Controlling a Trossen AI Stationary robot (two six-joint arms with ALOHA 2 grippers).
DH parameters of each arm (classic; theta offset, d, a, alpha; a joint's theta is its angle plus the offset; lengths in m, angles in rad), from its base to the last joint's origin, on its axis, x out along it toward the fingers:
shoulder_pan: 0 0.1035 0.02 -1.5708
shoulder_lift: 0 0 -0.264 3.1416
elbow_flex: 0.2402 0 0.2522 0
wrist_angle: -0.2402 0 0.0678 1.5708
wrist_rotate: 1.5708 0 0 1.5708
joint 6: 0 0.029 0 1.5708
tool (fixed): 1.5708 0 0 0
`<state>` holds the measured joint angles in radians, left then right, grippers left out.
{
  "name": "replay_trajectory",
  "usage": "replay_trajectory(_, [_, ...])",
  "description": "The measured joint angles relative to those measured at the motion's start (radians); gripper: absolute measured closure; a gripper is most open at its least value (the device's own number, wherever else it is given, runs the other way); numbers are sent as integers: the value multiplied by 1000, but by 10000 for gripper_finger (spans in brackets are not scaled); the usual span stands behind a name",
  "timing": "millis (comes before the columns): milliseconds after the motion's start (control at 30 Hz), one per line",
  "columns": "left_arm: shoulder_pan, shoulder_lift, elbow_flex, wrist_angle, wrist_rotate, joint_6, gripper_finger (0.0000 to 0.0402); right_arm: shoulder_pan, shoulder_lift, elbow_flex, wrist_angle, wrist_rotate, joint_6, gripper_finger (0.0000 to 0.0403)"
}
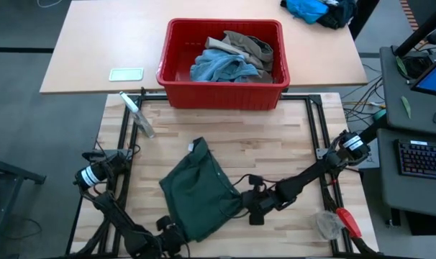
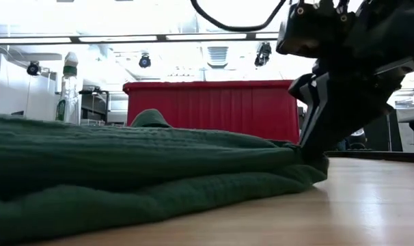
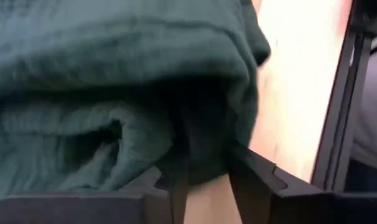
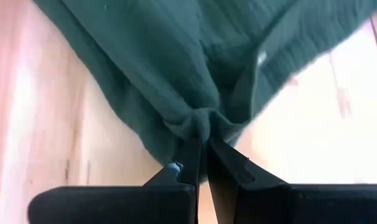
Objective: Fold Laundry from Bin
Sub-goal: Fold the green polo shirt
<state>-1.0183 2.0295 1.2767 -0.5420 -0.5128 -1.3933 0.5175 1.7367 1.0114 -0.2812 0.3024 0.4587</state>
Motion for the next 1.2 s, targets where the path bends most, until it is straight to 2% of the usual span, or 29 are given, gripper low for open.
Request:
replay_trajectory(233, [-3, 2, 143, -241, 129, -4, 282, 0, 0, 85, -227, -1, 58, 353])
replay_trajectory(333, [-5, 2, 202, -335, 116, -4, 281, 0, -1, 121, -288, 14, 66, 325])
replay_trajectory(500, [-4, 2, 263, -411, 84, -3, 281, 0, -1, 150, -250, 81, 44, 283])
replay_trajectory(600, [-5, 2, 287, -420, 73, 31, 281, -5, -1, 132, -128, 107, -61, 269])
replay_trajectory(700, [-7, 2, 292, -441, -37, 89, 289, -27, -1, 74, 107, 121, -185, 266])
replay_trajectory(767, [0, 2, 292, -453, -52, 119, 303, -58, -1, 28, 269, 111, -251, 270])
replay_trajectory(933, [8, 1, 292, -522, 20, 92, 343, -152, -1, -42, 540, 108, -310, 301])
replay_trajectory(1000, [7, 0, 292, -539, 57, 49, 358, -185, -1, -57, 618, 71, -320, 317])
replay_trajectory(1100, [7, -1, 292, -523, 150, -38, 374, -222, -1, -69, 677, 15, -329, 342])
replay_trajectory(1200, [-6, -1, 295, -520, 204, -97, 386, -245, 0, -69, 714, 11, -350, 364])
